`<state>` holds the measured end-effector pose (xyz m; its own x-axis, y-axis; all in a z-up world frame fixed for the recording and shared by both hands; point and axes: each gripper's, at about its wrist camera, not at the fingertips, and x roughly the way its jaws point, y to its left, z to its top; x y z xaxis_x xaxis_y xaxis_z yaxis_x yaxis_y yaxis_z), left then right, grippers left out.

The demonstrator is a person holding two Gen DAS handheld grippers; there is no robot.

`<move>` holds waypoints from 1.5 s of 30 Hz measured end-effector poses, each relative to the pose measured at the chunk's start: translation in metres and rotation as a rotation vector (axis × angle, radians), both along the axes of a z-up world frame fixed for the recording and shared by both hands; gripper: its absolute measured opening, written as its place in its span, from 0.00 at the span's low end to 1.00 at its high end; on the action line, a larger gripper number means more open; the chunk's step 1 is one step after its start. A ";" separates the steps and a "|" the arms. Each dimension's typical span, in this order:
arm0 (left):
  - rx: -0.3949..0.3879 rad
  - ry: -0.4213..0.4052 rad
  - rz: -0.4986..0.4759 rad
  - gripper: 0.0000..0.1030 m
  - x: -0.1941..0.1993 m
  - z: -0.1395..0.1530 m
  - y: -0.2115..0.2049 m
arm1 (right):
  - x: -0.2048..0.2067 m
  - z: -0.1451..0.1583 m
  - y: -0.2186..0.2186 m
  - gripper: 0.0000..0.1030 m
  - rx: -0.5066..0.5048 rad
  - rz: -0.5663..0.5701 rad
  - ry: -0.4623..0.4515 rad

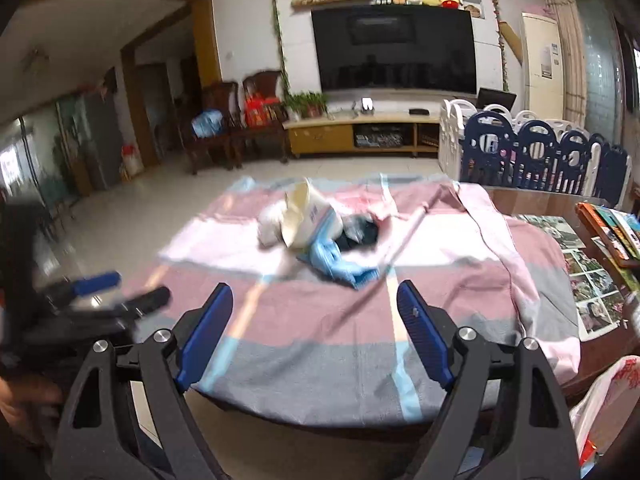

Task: Collect trash
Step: 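Bring both tools back over the table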

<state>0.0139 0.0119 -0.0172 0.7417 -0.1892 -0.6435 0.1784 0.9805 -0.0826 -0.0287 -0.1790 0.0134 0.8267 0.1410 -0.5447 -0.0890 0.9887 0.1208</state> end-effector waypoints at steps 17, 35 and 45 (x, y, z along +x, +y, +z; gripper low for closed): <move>0.052 -0.001 -0.024 0.93 -0.002 -0.012 -0.017 | -0.001 -0.007 -0.008 0.85 -0.008 0.003 -0.005; 0.070 0.001 -0.035 0.93 -0.002 -0.013 -0.021 | 0.002 -0.010 -0.011 0.85 0.005 -0.001 -0.007; 0.077 -0.009 -0.062 0.93 0.012 -0.012 -0.032 | 0.001 -0.007 -0.013 0.85 0.023 -0.018 -0.013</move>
